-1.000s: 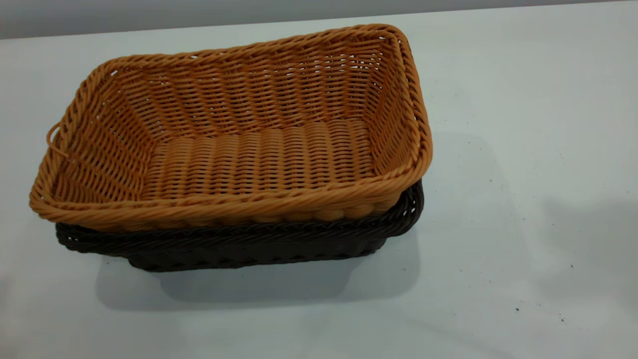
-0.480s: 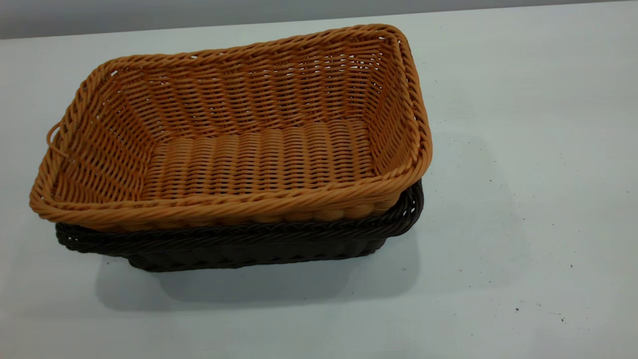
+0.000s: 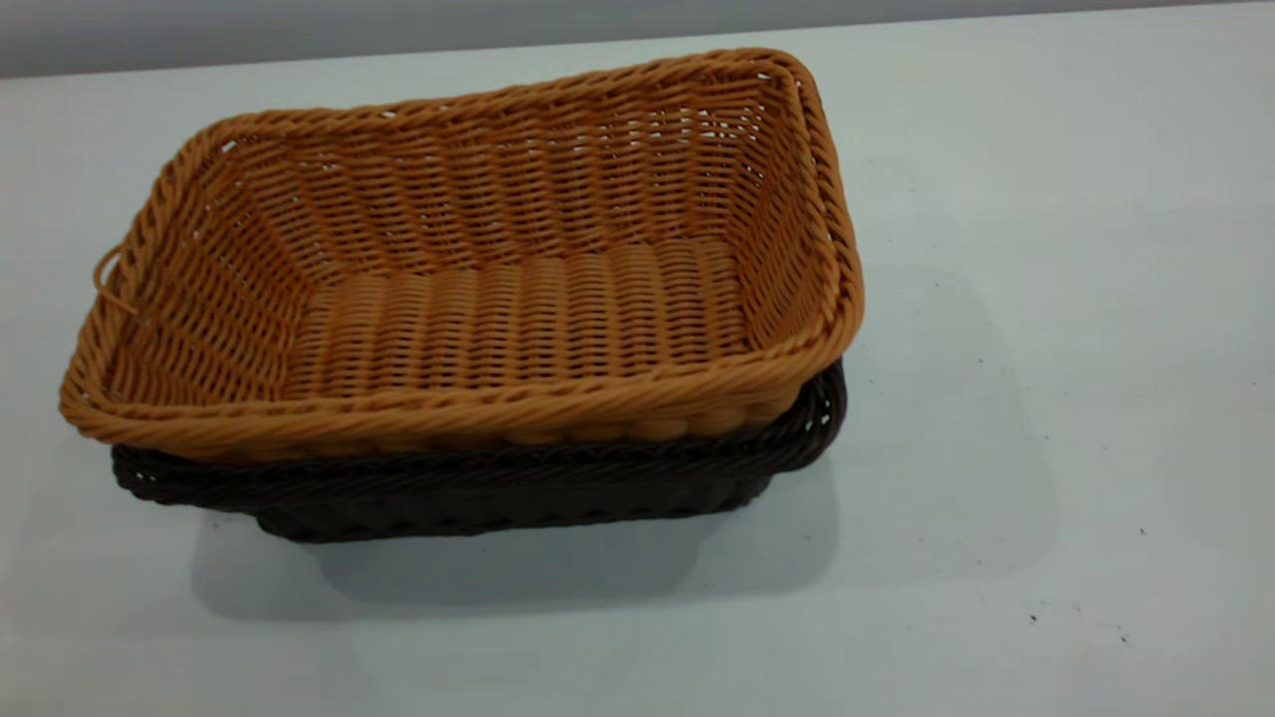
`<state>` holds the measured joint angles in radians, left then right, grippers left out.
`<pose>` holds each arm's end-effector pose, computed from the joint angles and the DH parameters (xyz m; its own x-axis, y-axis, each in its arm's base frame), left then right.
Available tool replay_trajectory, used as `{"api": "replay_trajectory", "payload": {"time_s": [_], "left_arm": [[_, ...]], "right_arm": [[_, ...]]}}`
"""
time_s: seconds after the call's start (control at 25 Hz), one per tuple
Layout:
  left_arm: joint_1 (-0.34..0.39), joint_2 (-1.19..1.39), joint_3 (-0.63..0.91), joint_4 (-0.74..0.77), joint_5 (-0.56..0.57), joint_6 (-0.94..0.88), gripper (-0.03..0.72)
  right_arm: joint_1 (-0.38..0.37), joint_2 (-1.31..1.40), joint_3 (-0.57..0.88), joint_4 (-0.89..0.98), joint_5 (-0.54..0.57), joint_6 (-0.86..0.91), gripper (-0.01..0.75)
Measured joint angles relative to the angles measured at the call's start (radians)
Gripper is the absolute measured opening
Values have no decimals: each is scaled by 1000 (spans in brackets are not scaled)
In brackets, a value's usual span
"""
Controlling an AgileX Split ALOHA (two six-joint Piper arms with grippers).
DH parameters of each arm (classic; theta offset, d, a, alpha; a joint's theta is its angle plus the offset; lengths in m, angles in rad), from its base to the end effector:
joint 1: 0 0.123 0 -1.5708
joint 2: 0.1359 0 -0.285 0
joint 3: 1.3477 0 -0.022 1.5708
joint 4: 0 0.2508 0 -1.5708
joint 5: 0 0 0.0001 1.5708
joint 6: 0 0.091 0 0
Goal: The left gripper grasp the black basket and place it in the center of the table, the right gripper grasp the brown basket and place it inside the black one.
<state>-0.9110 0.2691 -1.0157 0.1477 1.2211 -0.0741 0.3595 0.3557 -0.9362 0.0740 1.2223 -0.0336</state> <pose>-0.0061 0.0284 0.4020 -0.2457 0.2793 -0.9282 0.6984 0.7150 0.0303 0.0064 0.0092 0.3823 -0.4889 -0.1926 -0.8508 -0.4103 0.9115 0.0295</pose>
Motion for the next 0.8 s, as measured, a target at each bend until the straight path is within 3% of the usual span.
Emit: {"api": "replay_trajectory", "payload": {"time_s": [0.24,0.56,0.8], "left_arm": [[0,-97,143,-148,0,88,-1],[0,-156,370,-135,-1,102,-1],[0,-156,424,-135,-2,102,-1]], "right_arm": [[0,-173,165,16,-1,-12,0],[0,-309,339,54,-101,-80,0],[0,-309,403,54,-147,-127,0]]}}
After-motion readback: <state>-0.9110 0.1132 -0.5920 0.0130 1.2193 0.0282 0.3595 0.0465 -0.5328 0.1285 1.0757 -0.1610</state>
